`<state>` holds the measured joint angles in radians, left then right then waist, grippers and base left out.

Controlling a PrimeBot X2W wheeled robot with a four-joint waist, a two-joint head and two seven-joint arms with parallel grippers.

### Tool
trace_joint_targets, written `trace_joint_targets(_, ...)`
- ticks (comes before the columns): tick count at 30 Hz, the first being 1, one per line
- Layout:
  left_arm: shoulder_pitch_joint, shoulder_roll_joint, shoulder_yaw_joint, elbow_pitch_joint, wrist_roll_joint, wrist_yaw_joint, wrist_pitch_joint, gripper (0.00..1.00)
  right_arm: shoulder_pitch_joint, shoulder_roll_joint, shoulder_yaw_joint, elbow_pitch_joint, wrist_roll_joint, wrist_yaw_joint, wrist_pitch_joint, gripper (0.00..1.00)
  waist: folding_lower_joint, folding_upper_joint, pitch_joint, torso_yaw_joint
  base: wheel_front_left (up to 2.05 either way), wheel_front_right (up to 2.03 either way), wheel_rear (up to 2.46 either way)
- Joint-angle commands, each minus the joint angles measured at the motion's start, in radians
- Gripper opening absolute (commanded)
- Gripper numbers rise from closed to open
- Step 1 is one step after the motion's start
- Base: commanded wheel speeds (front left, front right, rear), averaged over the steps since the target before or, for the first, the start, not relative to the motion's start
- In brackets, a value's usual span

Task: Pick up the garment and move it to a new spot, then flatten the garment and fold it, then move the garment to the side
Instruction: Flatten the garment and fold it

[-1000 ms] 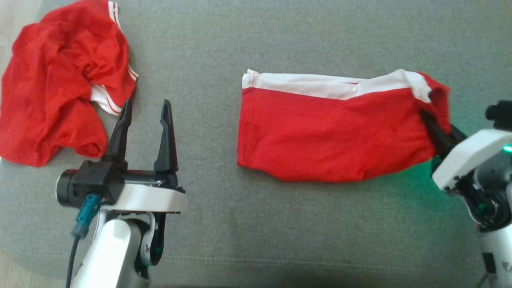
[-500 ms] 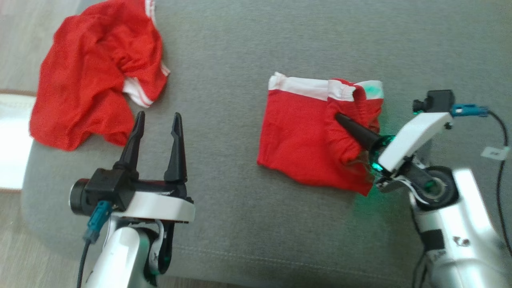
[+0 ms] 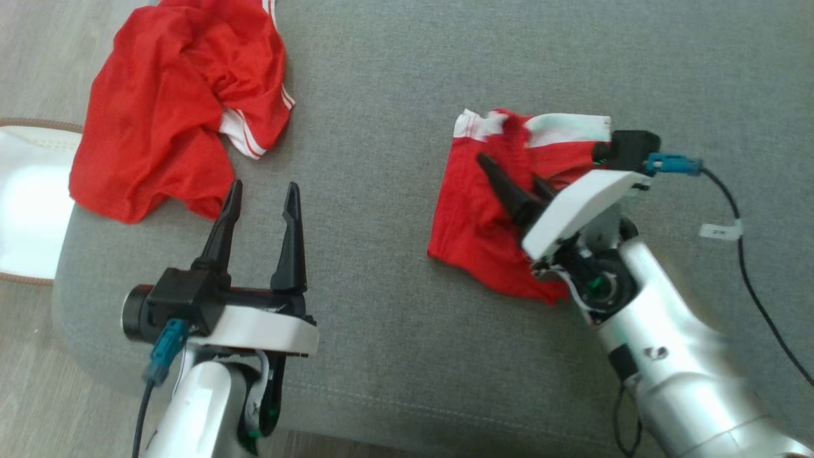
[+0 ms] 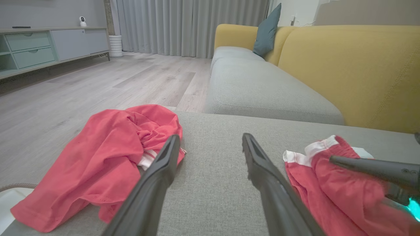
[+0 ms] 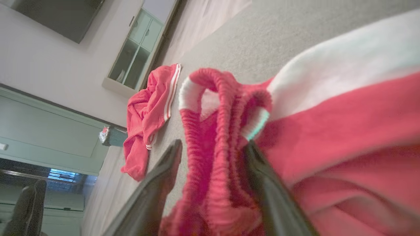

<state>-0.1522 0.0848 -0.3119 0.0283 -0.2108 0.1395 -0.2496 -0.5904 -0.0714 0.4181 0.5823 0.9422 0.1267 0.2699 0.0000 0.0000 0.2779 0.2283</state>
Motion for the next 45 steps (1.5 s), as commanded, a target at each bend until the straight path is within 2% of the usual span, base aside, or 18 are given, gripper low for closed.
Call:
trace_joint_targets(1, -0.035, 0.002, 0.037, -0.030, 0.009, -0.003, -0.012, 1.00, -0.045, 0.021, 0.036, -0.033, -0.046, 0.004, -0.044, 1.00, 0.0000, 0.0000, 0.002, -0.004, 0.00, 0.00, 0.00)
trace_joint_targets(4, -0.034, -0.002, 0.043, -0.030, 0.012, -0.004, -0.012, 1.00, -0.055, 0.016, 0.095, -0.062, -0.144, 0.004, -0.159, 1.00, 0.0000, 0.0000, 0.004, -0.013, 0.00, 0.00, 0.00)
trace_joint_targets(8, -0.030, -0.003, 0.057, -0.027, 0.017, -0.004, -0.012, 1.00, -0.051, -0.043, 0.155, -0.109, -0.323, 0.004, -0.322, 1.00, 0.0000, 0.0000, -0.001, -0.032, 0.00, 0.00, 0.00)
trace_joint_targets(11, -0.023, 0.000, 0.070, -0.026, 0.023, -0.003, -0.012, 1.00, -0.017, -0.085, 0.122, -0.140, -0.430, 0.004, -0.411, 1.00, 0.0000, 0.0000, -0.010, -0.049, 0.00, 0.00, 0.00)
trace_joint_targets(15, -0.013, 0.012, 0.089, -0.028, 0.029, 0.000, -0.012, 1.00, 0.074, -0.123, 0.015, -0.203, -0.526, 0.004, -0.453, 1.00, 0.0000, 0.0000, -0.026, -0.080, 0.00, 0.00, 0.00)
trace_joint_targets(19, 0.002, 0.025, 0.109, -0.029, 0.032, 0.005, -0.012, 1.00, 0.204, -0.139, -0.128, -0.297, -0.593, 0.004, -0.440, 1.00, 0.0000, 0.0000, -0.045, -0.116, 0.00, 0.00, 0.00)
trace_joint_targets(21, 0.007, 0.029, 0.113, -0.029, 0.032, 0.006, -0.012, 1.00, 0.241, -0.140, -0.167, -0.326, -0.610, 0.004, -0.433, 1.00, 0.0000, 0.0000, -0.050, -0.124, 0.00, 0.00, 0.00)
trace_joint_targets(27, 0.038, 0.054, 0.136, -0.024, 0.030, 0.013, -0.012, 1.00, 0.432, -0.098, -0.332, -0.509, -0.686, 0.004, -0.369, 1.00, 0.0000, 0.0000, -0.088, -0.171, 0.00, 0.00, 0.00)
trace_joint_targets(35, 0.101, 0.082, 0.132, -0.002, 0.028, 0.011, 0.006, 1.00, 0.592, -0.032, -0.395, -0.663, -0.740, 0.004, -0.289, 1.00, 0.0000, 0.0000, -0.175, -0.211, 0.00, 0.00, 0.00)
trace_joint_targets(45, 0.175, 0.099, 0.118, -0.020, 0.029, 0.024, 0.054, 1.00, 0.722, -0.008, -0.423, -0.757, -0.779, 0.004, -0.228, 1.00, 0.0000, 0.0000, -0.256, -0.235, 0.00, 0.00, 0.00)
